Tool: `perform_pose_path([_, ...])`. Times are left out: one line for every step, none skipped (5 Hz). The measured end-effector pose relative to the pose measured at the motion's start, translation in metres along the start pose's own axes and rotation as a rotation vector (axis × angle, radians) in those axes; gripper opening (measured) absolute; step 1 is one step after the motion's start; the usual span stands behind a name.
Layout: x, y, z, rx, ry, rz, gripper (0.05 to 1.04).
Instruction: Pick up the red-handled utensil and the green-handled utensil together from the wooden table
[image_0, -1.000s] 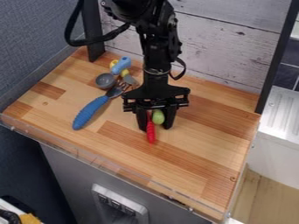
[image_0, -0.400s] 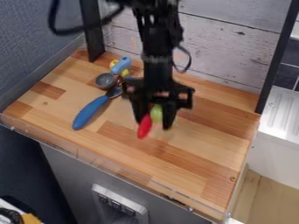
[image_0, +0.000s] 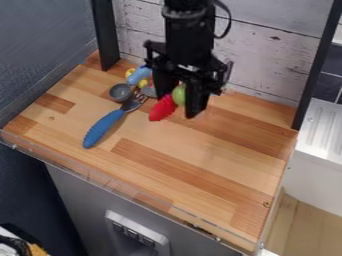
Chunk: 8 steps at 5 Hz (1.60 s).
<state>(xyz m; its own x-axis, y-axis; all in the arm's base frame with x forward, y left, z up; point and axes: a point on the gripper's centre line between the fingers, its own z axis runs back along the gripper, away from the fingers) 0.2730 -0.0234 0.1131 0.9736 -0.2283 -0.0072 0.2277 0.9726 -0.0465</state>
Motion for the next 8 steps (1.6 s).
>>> perform_pose_path([-0.002,-0.002,0.009,0.019,-0.007,-0.023,0.603])
perform_pose_path([0.011,0.019,0.020,0.057,-0.044,0.056,0.603])
perform_pose_path([0.016,0.059,0.020,0.072,-0.031,0.231,0.603])
perform_pose_path([0.025,0.105,0.021,0.073,-0.013,0.381,0.603])
perform_pose_path([0.034,0.146,0.026,0.069,-0.004,0.438,0.603])
perform_pose_path([0.045,0.176,0.026,0.051,0.019,0.373,0.603])
perform_pose_path([0.056,0.201,0.020,0.031,0.019,0.269,0.508])
perform_pose_path([0.057,0.203,0.010,0.013,0.036,0.155,0.461])
